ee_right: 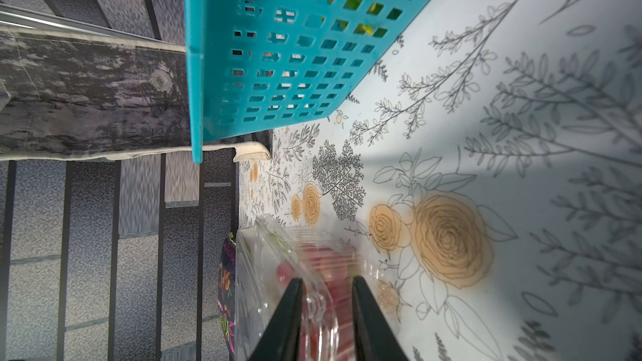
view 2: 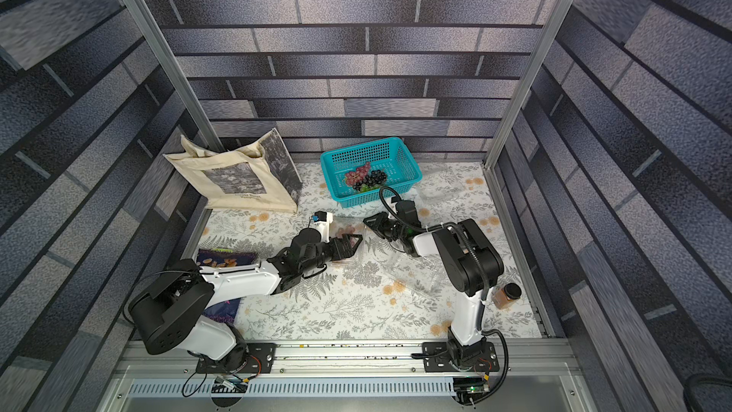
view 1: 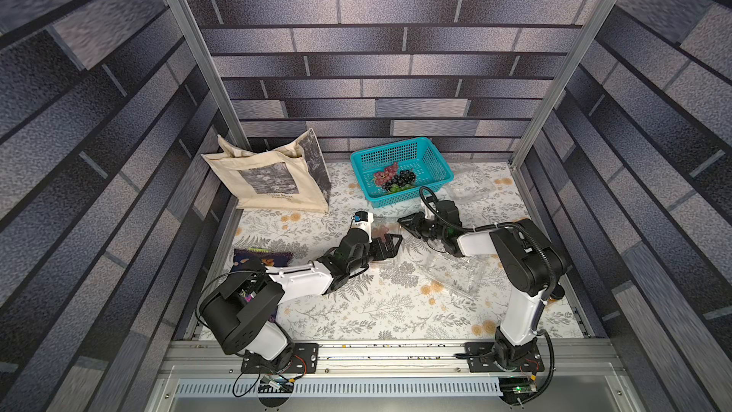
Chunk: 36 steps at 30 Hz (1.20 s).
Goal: Pack grapes into containers
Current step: Close the packing box at the center of the board.
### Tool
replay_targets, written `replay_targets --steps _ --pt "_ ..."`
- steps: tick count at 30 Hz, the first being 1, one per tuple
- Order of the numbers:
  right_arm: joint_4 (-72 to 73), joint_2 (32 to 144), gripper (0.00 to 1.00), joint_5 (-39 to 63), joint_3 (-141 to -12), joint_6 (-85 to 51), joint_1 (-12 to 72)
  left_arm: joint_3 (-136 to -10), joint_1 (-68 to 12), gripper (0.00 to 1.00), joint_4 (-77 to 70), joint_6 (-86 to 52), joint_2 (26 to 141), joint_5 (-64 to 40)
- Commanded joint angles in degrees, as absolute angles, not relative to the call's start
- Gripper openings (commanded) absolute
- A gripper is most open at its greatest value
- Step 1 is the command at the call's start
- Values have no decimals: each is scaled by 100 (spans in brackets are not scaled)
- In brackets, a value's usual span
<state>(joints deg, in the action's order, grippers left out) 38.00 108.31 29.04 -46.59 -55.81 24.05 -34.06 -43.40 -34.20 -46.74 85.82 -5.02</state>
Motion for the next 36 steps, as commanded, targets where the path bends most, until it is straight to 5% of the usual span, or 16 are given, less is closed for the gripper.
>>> replay_targets --steps 1,15,25,36 --pt "3984 10992 26 2951 -4497 -5643 2485 -3200 -4267 100 -2862 -4547 8452 -416" --pt "4151 10755 21 2813 -3983 -5710 2646 -3150 -3973 100 -2486 -4356 8271 -501" --pt "4228 10701 33 2729 -4082 -5951 2560 -3265 -3880 100 -2182 -4099 8350 -499" --pt "4526 10725 34 2744 -4228 -5977 2540 -3687 -3847 100 -1700 -3599 8531 -581"
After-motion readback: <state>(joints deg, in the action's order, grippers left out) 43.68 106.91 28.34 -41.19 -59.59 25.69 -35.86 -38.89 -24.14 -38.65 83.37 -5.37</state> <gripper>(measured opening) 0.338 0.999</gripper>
